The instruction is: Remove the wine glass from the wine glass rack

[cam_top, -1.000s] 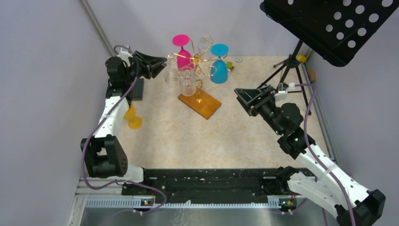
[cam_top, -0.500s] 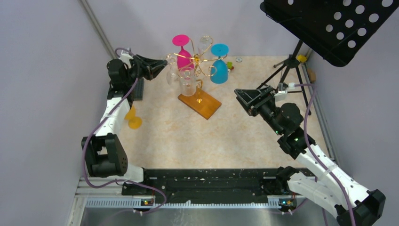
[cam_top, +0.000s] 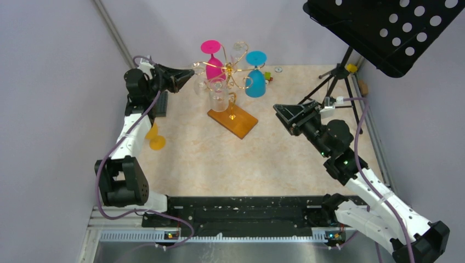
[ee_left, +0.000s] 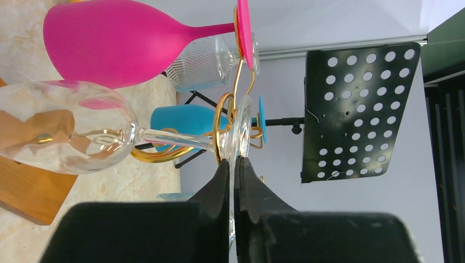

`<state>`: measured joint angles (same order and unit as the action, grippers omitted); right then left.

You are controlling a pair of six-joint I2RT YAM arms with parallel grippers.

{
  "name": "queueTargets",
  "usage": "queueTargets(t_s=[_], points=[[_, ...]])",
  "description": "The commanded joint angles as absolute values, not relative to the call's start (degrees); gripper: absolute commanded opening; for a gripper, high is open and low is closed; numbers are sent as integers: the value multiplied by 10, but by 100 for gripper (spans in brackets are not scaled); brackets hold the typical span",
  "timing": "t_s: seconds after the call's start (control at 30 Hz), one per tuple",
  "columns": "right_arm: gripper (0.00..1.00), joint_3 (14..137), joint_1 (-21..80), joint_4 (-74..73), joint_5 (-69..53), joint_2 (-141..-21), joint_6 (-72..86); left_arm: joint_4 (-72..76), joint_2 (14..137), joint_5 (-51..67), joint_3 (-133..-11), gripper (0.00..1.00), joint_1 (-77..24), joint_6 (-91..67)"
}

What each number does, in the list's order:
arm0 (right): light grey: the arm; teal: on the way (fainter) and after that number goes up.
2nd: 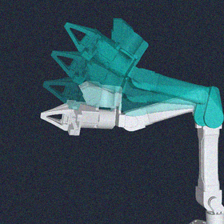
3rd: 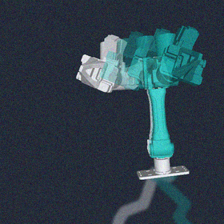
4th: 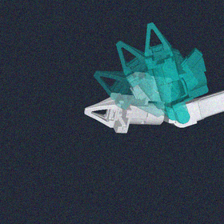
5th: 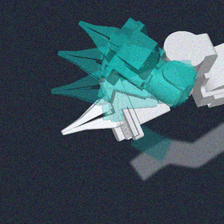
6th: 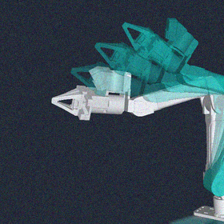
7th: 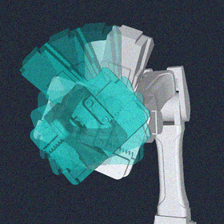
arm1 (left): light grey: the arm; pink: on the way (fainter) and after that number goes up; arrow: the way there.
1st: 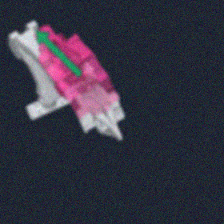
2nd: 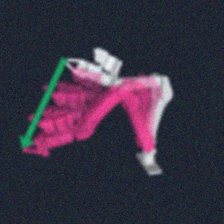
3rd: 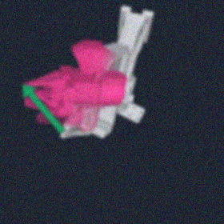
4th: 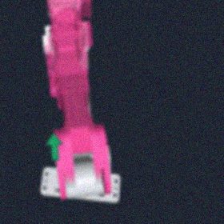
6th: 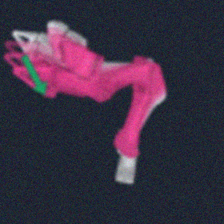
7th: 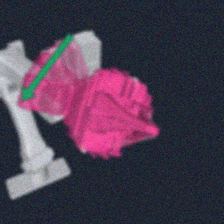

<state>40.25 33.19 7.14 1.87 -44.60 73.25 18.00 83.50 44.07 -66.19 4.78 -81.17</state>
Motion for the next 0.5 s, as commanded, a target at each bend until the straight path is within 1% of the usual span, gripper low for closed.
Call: queueTargets(t_s=[0.0, 0.27, 0.47], points=[[57, 442, 329, 70, 29, -431, 715, 241, 802, 430, -678, 0, 46, -831], [57, 439, 329, 62, 37, -422, 714, 261, 802, 403, -687, 0, 44, -864], [57, 439, 329, 61, 37, -421, 714, 255, 822, 389, -714, 0, 31, -849]])
